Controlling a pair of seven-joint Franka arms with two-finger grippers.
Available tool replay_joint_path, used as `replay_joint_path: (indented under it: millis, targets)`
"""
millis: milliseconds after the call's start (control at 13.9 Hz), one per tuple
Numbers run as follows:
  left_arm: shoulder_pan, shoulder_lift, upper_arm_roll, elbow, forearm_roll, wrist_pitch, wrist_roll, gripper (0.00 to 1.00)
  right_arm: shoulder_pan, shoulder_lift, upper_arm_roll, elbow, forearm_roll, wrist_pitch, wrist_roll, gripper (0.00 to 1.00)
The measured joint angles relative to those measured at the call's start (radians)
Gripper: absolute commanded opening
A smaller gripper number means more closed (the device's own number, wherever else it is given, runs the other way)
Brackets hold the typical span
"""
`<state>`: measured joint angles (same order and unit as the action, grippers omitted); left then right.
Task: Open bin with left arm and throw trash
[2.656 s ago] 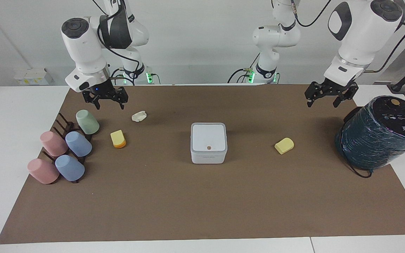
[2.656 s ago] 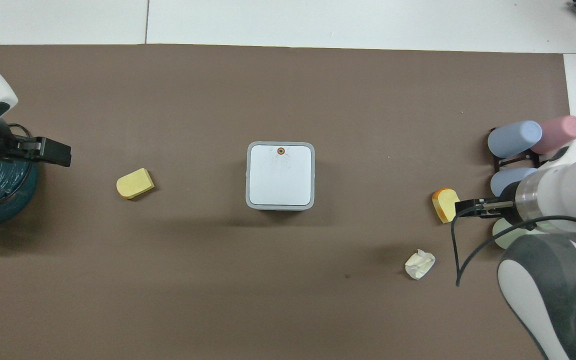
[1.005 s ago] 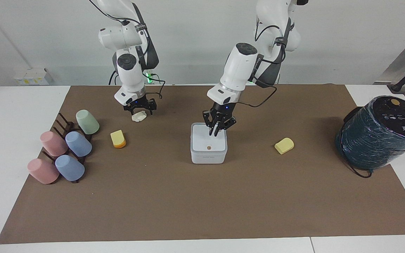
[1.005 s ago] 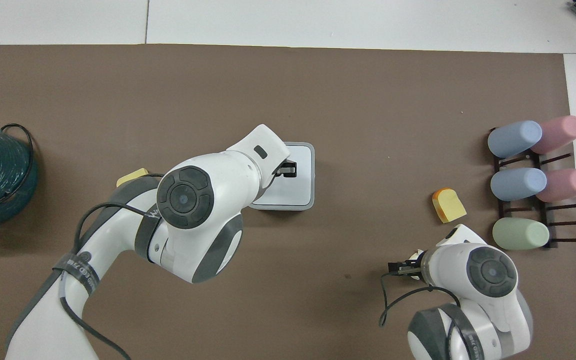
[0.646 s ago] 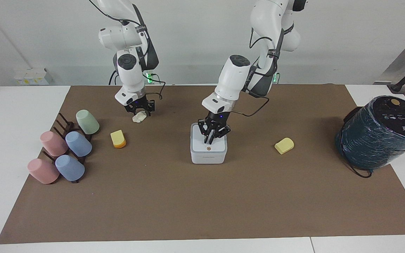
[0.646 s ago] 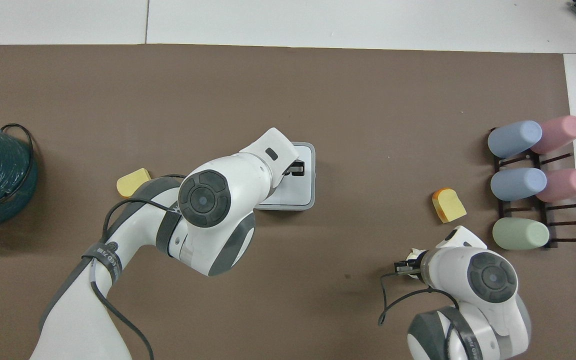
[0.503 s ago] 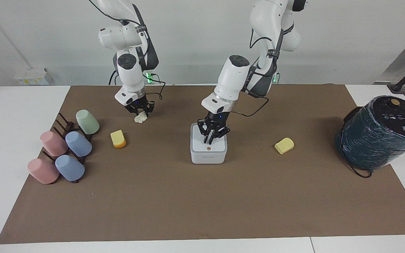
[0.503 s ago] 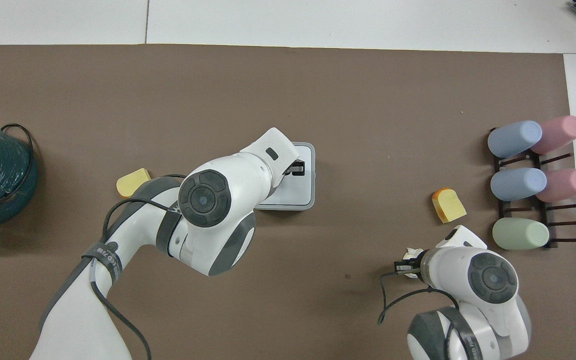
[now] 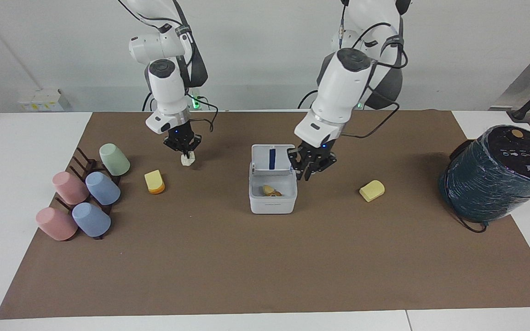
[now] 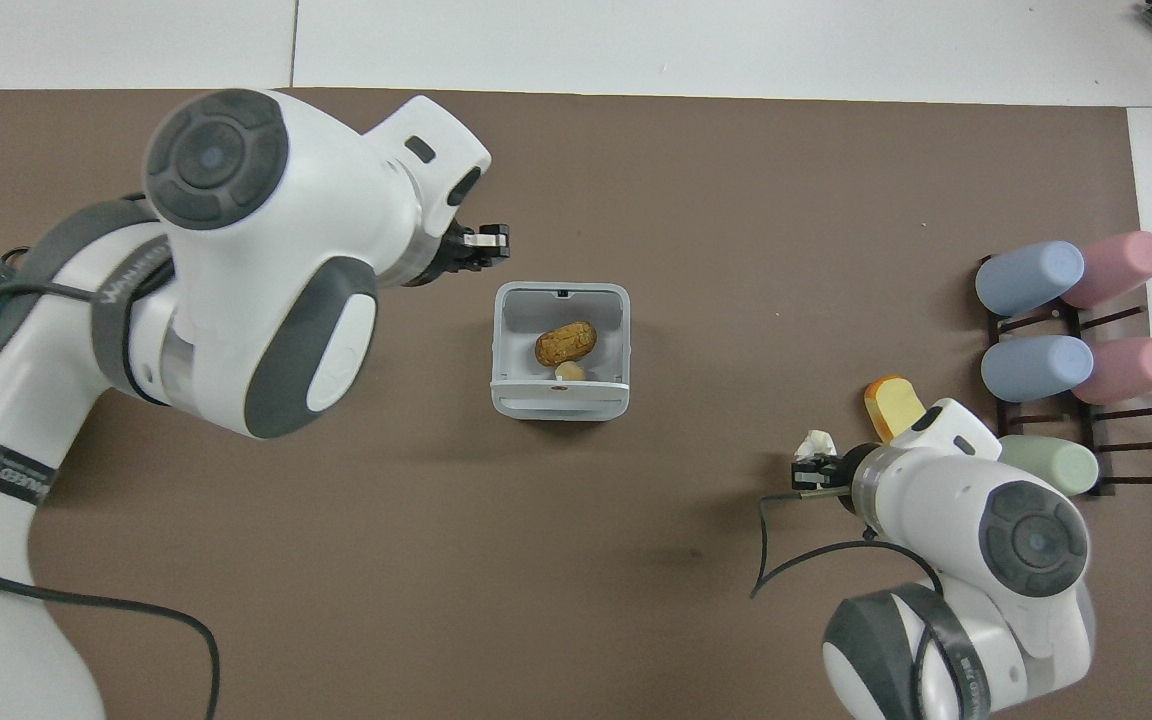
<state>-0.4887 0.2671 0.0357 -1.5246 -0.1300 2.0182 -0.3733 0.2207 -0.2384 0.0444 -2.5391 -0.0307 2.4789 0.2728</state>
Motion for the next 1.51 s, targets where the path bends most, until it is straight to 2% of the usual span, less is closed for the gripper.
replay_joint_path:
  millis: [215,287,359,431,503,790,933,1149,1292,1364,1436,1508]
  targets:
    - [0.081,0.009,0.002,-0.004,0.0,-0.005,0.129,0.29,0.0,0.052,0.0,0.165,0.005,-0.002,0.074,0.0]
    - [0.109,0.011,0.003,-0.017,0.0,-0.002,0.175,0.42,0.001,0.085,0.001,0.216,0.006,-0.002,0.122,0.0]
    - [0.138,0.009,0.004,-0.043,0.0,0.009,0.225,0.71,0.007,0.123,0.001,0.265,0.007,-0.002,0.18,0.0]
    - [0.166,0.004,0.006,-0.084,0.0,0.036,0.273,0.94,0.023,0.162,0.002,0.309,0.012,-0.002,0.252,0.0]
    - [0.194,-0.006,0.007,-0.137,0.0,0.076,0.32,1.0,0.046,0.202,0.003,0.351,0.019,-0.002,0.326,0.0]
    - [0.292,-0.059,0.009,-0.389,0.0,0.259,0.644,1.0,0.149,0.38,0.007,0.554,0.086,0.029,0.582,0.0]
    - [0.327,-0.061,0.01,-0.462,0.0,0.312,0.834,1.0,0.181,0.458,0.007,0.649,0.14,0.055,0.65,0.0]
    - [0.329,-0.061,0.004,-0.538,0.0,0.373,0.997,1.0,0.231,0.533,0.008,0.73,0.164,0.058,0.758,0.0]
    - [0.326,-0.059,-0.001,-0.617,0.0,0.473,1.096,1.0,0.273,0.562,0.008,0.745,0.165,0.062,0.832,0.0]
    - [0.325,-0.057,-0.002,-0.661,0.0,0.522,1.14,0.88,0.289,0.569,0.008,0.746,0.165,0.055,0.862,0.05]
    - [0.326,-0.056,-0.002,-0.695,0.0,0.554,1.175,0.68,0.301,0.571,0.008,0.746,0.165,0.039,0.881,0.47]
    - [0.326,-0.056,-0.002,-0.718,0.0,0.572,1.198,0.41,0.309,0.571,0.008,0.746,0.165,0.018,0.891,0.99]
